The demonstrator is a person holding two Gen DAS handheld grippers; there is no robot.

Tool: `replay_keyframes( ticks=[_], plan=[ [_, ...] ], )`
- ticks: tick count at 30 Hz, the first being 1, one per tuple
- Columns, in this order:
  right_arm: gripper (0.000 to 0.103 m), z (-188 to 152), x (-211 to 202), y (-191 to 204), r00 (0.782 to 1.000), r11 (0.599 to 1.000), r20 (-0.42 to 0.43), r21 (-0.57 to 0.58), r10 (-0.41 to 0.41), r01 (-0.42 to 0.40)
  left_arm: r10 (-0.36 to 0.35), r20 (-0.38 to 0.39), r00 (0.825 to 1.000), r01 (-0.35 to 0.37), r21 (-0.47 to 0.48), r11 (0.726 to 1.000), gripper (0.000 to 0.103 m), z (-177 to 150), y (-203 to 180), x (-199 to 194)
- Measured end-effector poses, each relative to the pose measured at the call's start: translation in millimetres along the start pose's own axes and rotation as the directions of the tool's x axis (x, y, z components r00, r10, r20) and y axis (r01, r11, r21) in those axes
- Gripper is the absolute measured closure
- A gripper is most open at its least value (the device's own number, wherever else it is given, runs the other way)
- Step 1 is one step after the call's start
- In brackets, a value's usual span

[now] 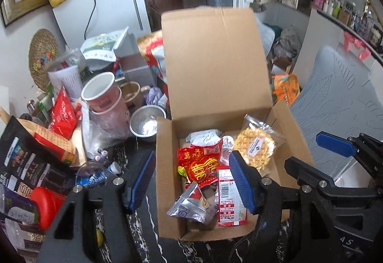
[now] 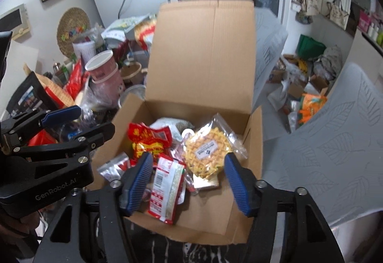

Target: Organize snacks

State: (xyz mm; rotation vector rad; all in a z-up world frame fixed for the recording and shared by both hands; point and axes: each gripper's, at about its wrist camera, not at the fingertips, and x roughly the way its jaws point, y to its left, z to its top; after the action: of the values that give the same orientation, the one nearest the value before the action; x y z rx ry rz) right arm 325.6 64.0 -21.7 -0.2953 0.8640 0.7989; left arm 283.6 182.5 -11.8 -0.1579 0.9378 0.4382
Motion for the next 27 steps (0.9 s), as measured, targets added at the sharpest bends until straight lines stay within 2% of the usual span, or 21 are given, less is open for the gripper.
replay_keyframes(
  ticks=[10,13,15,19,22,27],
  plan=[
    [0.039,-1.5,-66.0,20.4,0.996,1.0,0.091,-0.01,-0.008,0.009,-0.018,0.124,0.992,0.02,-0.01,1.0,0.04,-1.7,9.6,-72.4],
    [0.031,-5.6,-89.3,26.9,0.992,1.0,0.125,-0.009,-0.018,0.019,-0.027,0.164,0.986,0.028,-0.006,1.0,0.04,-4.2,11.5,-95.7],
    [0.031,-8.0,-102.2,30.5,0.989,1.0,0.144,-0.012,-0.022,0.024,-0.035,0.189,0.981,0.035,-0.001,0.999,0.04,-7.0,12.5,-110.7],
    [0.031,-13.6,-126.8,38.2,0.985,0.999,0.169,-0.011,-0.033,0.035,-0.052,0.219,0.974,0.052,0.009,0.999,0.04,-13.7,13.8,-135.1],
    [0.025,-19.3,-142.3,40.9,0.982,0.999,0.185,-0.001,-0.041,0.042,-0.064,0.24,0.969,0.063,0.012,0.998,0.04,-19.2,16.0,-151.1],
    [0.025,-29.7,-165.6,47.3,0.977,0.999,0.204,0.003,-0.054,0.054,-0.082,0.263,0.961,0.082,0.01,0.997,0.04,-30.6,16.7,-175.6]
  ],
)
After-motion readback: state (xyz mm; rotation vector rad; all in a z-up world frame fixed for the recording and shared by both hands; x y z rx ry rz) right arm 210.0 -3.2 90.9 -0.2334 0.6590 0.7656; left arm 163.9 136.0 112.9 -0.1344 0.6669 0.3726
